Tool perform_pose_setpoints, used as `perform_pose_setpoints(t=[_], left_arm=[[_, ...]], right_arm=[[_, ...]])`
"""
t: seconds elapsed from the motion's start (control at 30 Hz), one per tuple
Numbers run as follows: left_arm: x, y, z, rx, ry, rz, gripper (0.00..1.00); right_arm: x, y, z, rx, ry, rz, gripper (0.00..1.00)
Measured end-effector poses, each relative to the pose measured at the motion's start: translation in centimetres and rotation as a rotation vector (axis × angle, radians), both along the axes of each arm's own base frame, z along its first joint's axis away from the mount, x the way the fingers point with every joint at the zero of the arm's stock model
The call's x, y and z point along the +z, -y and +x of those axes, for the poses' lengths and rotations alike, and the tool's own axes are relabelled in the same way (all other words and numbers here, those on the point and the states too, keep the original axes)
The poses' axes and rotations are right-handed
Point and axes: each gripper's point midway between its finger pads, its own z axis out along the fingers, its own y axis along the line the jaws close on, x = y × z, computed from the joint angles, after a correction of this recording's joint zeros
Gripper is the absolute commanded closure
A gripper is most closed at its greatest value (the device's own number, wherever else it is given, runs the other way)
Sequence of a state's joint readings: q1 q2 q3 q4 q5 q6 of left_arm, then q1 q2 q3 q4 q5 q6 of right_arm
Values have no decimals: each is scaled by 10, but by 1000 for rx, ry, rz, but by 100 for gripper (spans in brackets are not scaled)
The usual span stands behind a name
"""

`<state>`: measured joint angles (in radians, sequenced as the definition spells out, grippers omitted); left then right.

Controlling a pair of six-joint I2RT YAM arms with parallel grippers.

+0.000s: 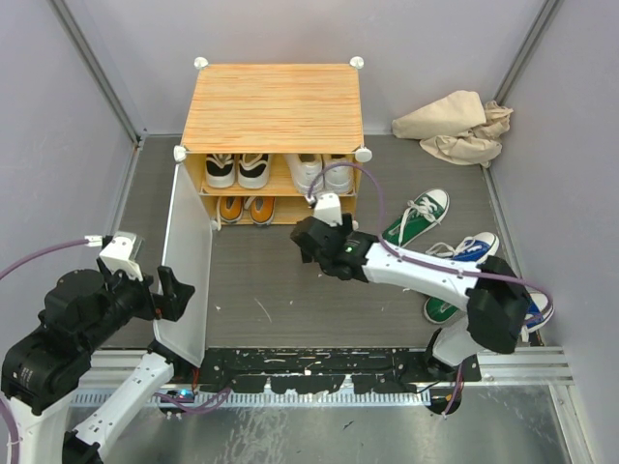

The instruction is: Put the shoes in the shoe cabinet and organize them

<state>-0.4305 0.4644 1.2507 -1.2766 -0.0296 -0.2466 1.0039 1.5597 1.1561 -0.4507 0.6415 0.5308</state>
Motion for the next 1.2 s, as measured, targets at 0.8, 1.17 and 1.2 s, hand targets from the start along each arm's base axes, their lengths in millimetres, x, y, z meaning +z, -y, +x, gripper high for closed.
perform_pose_setpoints(t=[0.8, 1.17, 1.2], left_arm=[[-4, 0, 1, 4, -5, 1, 2], [-7, 0, 3, 11, -10, 5, 2], [-7, 0, 3, 11, -10, 5, 2]], right_arm=[[-63, 209, 36, -621, -119, 75, 23], [-99, 207, 50, -605, -170, 74, 61], [-98, 207, 49, -604, -163, 78, 78]])
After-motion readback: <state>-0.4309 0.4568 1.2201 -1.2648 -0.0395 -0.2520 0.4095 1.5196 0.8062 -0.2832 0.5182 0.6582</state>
